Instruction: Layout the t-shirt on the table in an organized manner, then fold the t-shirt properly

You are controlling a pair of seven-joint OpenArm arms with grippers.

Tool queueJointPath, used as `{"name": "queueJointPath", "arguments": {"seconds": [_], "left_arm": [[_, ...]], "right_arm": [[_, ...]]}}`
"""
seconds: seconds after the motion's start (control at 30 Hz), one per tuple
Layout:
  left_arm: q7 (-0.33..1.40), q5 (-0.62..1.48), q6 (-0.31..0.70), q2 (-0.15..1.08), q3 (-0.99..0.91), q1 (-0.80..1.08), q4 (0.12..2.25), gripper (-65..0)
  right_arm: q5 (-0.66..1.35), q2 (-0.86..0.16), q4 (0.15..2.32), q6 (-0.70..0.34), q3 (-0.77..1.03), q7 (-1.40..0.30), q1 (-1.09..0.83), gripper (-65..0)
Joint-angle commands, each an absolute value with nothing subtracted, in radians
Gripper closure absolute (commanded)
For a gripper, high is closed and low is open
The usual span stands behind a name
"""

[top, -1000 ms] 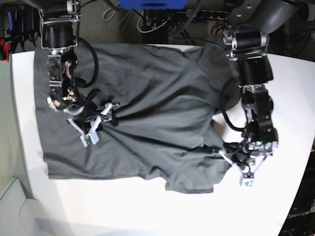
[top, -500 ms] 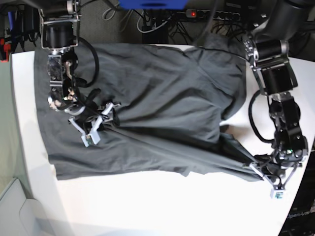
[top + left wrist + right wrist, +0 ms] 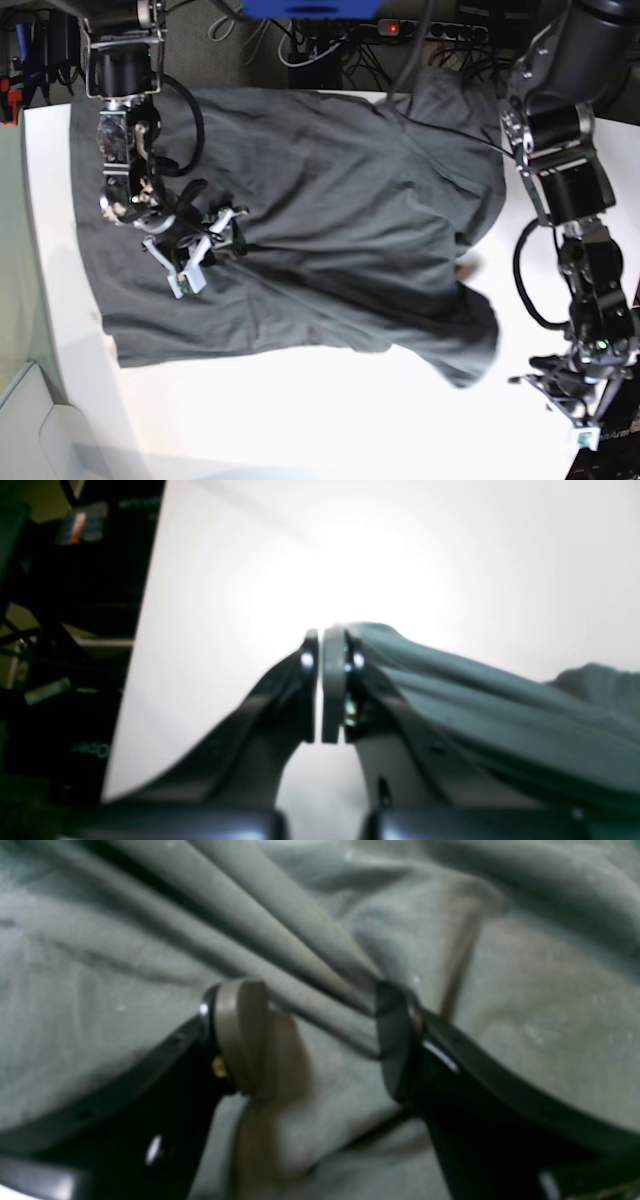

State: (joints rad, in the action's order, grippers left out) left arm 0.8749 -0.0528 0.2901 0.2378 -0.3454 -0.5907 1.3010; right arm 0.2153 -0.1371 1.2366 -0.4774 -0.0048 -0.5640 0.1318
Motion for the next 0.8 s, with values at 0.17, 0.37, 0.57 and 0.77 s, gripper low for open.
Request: {"name": "queueJointPath", "arguments": {"seconds": [0.17,0.37,0.57,0.77], "left_arm": [[0.855,-0.056,0.286,0.265,-0.361,-0.625,1.325,-22.0],[0.905,-0.050,0.295,0.206,-0.424,-0.559,1.376,-56.6],[0.938,-0.048,0.297,0.130,-0.394,-0.440,1.465,-62.4],[0.938,-0.050,0.292,0.056,-0.289,-0.427,1.463,-62.4]], "right_arm": [[0.183,-0.147,1.236,-0.466,-0.004,-0.613,0.131,-33.1],[0.183,-0.147,1.236,-0.466,-0.039,-0.613,0.136,-33.1],[0.183,-0.130,1.239,-0.466,-0.041,-0.613,0.139,-33.5],[0.183,-0.130,1.239,-0.466,-0.041,-0.613,0.139,-33.5]]}}
